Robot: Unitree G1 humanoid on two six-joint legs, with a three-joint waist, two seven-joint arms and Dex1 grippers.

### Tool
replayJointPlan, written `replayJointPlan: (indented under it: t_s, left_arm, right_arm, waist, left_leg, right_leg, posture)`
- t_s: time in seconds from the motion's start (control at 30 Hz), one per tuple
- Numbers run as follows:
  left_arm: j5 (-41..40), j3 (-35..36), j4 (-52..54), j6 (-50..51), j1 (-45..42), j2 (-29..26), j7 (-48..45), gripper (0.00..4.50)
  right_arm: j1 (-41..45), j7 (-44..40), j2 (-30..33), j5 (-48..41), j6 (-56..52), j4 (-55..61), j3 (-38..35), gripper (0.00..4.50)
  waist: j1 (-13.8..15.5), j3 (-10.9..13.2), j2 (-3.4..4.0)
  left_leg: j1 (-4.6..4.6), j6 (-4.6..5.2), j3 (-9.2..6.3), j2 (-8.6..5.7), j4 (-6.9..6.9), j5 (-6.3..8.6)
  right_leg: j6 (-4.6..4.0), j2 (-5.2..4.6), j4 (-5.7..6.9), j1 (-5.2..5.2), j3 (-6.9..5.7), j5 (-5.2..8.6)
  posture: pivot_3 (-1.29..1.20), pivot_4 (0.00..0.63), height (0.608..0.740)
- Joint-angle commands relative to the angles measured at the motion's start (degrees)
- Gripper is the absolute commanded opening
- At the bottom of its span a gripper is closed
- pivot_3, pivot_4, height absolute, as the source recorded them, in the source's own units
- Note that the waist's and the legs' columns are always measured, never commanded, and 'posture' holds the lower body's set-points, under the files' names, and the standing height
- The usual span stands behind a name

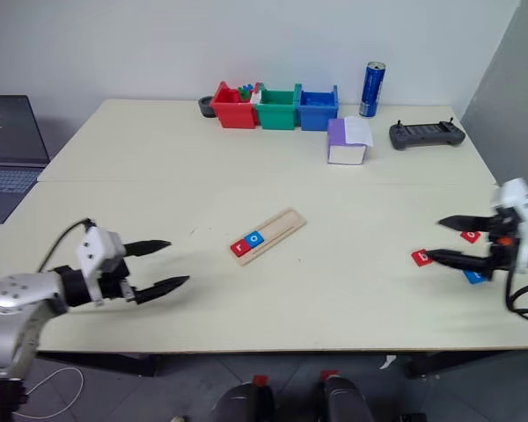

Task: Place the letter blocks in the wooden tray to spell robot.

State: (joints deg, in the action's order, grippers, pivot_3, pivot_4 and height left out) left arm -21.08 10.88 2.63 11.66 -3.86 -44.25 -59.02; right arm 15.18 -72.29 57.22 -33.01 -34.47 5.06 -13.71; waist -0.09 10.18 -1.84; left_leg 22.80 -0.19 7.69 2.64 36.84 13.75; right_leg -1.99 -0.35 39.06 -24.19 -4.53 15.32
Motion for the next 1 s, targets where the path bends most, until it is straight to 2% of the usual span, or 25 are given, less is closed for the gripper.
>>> replayJointPlan:
  t_s: [0.03, 0.17, 0.3, 1.0]
  left_arm:
    - [3.0, -2.9, 0.7, -2.4, -1.7, 4.0, 4.7, 4.5]
    - [6.3, -7.3, -1.3, -4.4, -2.9, 8.3, 6.9, 4.5]
    - [9.2, -10.2, -8.0, -7.1, -7.2, 12.2, 9.0, 4.5]
    - [14.6, -15.2, -27.5, -16.5, -19.1, 16.9, 7.9, 4.5]
  right_arm:
    - [2.4, 4.4, -3.0, -2.5, -3.0, 7.5, 2.4, 4.47]
    - [3.4, 6.8, -5.9, -3.5, -5.1, 11.5, 5.2, 4.47]
    - [3.1, 8.5, -8.1, -5.1, -7.0, 15.5, 7.1, 4.47]
    - [1.1, 13.7, -11.4, -7.2, -9.2, 20.7, 10.1, 4.47]
  waist:
    - [0.1, 0.0, 0.0]
    - [0.1, 0.0, -0.08]
    - [0.3, -0.1, -0.11]
    - [0.1, -0.2, -0.18]
  left_leg:
    - [0.02, 0.0, 0.0, -0.01, 0.03, 0.0]
    - [0.08, 0.08, 0.0, -0.03, 0.12, 0.04]
    - [0.08, 0.13, 0.0, -0.04, 0.15, 0.07]
    - [-0.01, 0.14, -0.01, -0.05, 0.19, 0.07]
  right_leg:
    - [0.04, 0.0, 0.0, 0.0, 0.0, -0.02]
    - [0.14, -0.01, -0.07, 0.02, 0.02, -0.09]
    - [0.14, -0.01, -0.06, 0.04, 0.01, -0.09]
    - [0.17, -0.01, -0.02, 0.13, 0.0, -0.12]
  posture:
    - [0.0, 0.15, 0.74]
    - [0.0, 0.15, 0.74]
    - [0.0, 0.15, 0.74]
    - [0.0, 0.15, 0.74]
